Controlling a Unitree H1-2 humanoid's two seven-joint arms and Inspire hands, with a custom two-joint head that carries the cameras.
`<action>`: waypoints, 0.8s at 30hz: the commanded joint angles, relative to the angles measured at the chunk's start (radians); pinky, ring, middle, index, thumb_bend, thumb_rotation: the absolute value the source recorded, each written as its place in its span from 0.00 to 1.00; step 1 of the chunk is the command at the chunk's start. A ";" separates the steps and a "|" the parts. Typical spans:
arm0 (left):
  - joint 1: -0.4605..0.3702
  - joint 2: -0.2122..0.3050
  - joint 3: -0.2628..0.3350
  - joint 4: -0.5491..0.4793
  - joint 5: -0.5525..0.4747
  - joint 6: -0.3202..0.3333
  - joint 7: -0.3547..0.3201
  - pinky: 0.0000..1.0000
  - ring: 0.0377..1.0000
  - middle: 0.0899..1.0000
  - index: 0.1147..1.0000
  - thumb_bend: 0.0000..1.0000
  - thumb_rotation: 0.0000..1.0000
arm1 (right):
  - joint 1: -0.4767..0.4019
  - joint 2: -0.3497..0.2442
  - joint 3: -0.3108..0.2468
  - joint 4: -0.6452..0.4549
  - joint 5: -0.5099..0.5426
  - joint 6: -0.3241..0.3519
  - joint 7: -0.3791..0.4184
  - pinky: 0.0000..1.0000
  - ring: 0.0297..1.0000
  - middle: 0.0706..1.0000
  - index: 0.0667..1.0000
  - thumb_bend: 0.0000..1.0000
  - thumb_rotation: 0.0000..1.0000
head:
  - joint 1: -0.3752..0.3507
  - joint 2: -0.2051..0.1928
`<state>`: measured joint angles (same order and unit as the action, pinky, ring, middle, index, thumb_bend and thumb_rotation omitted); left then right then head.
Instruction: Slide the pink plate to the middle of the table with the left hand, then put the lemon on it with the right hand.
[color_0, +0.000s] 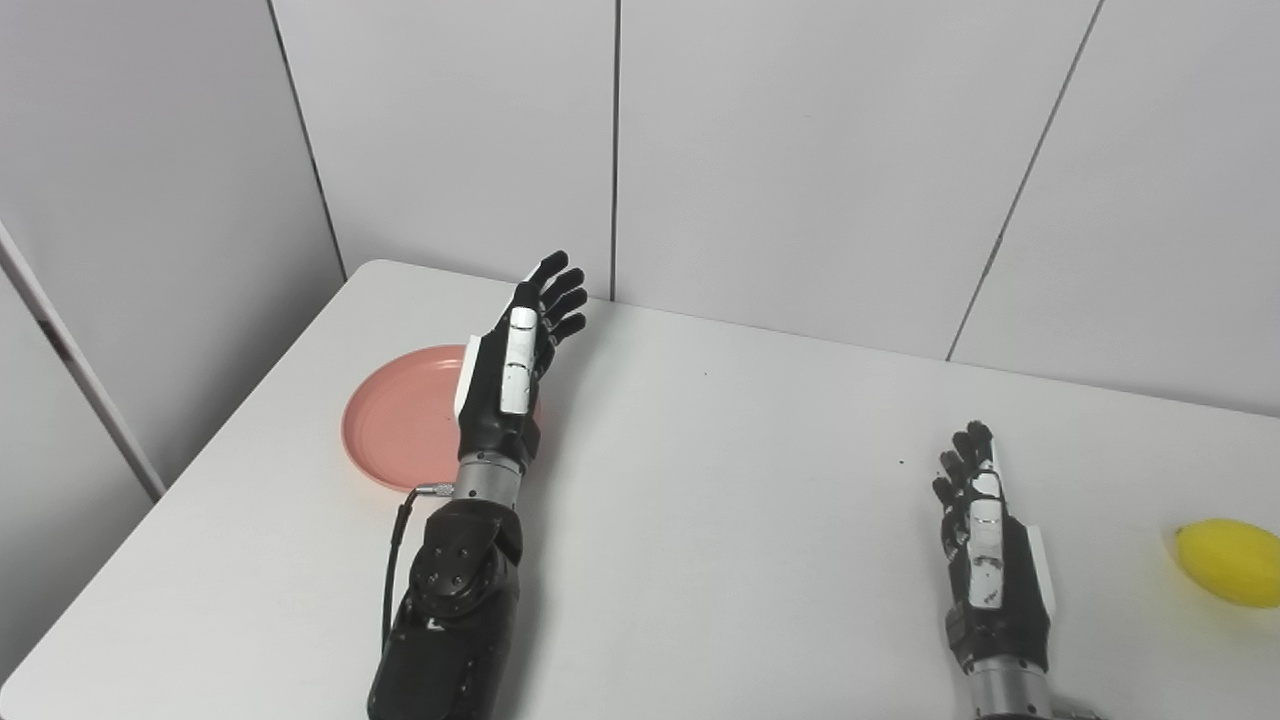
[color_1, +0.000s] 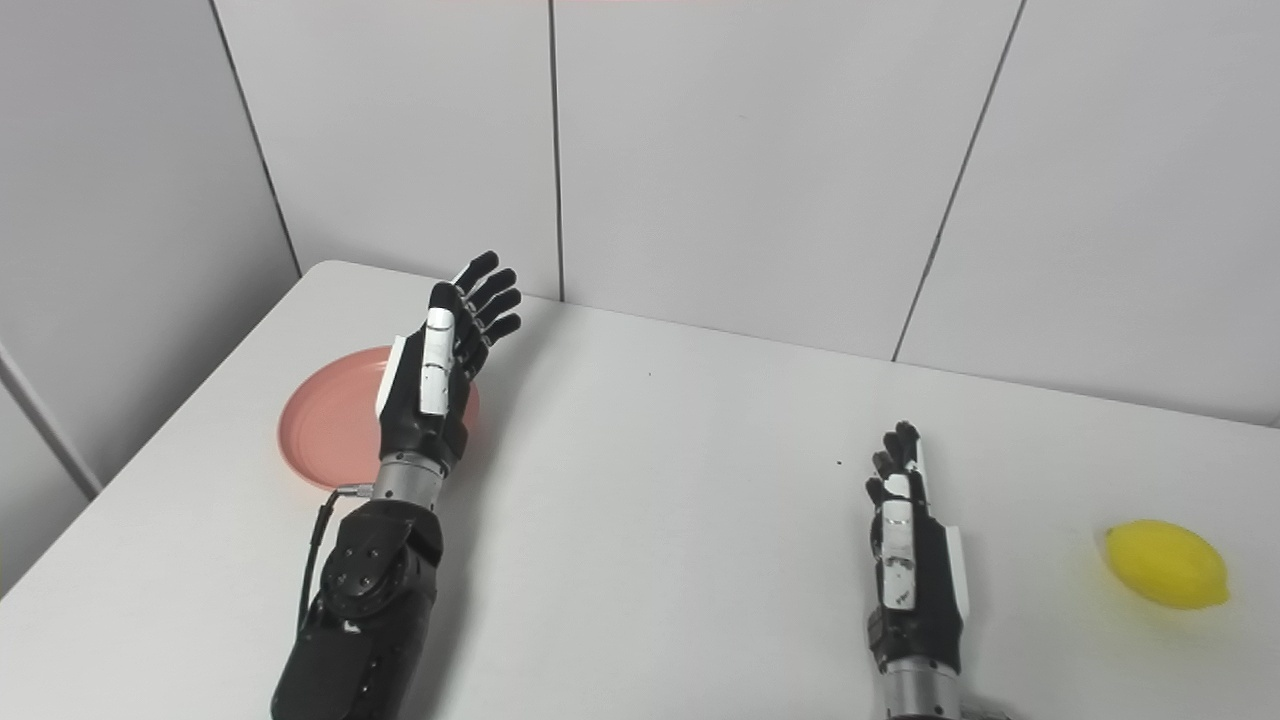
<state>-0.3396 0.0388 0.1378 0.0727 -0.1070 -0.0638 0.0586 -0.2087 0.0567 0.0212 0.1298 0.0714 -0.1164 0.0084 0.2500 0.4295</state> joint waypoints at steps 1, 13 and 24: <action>-0.052 0.045 0.018 -0.035 0.016 -0.007 0.006 0.80 0.81 0.80 0.77 0.67 1.00 | 0.008 0.000 0.001 0.002 0.005 -0.038 0.014 1.00 1.00 1.00 1.00 0.77 1.00 | 0.001 0.001; -0.066 0.154 0.076 0.033 0.002 -0.024 0.003 0.81 0.81 0.81 0.78 0.69 1.00 | 0.011 -0.004 -0.002 -0.007 0.006 -0.035 0.019 1.00 1.00 1.00 1.00 0.76 1.00 | 0.012 0.007; -0.079 0.191 0.139 0.116 0.066 -0.091 0.086 0.81 0.80 0.79 0.77 0.71 1.00 | 0.011 -0.006 -0.004 -0.007 0.003 -0.039 0.019 1.00 1.00 1.00 1.00 0.75 1.00 | 0.018 0.006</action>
<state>-0.3743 0.1977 0.2731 0.2014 -0.0644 -0.1036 0.1248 -0.2067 0.0543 0.0207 0.1268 0.0721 -0.1164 0.0205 0.2685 0.4356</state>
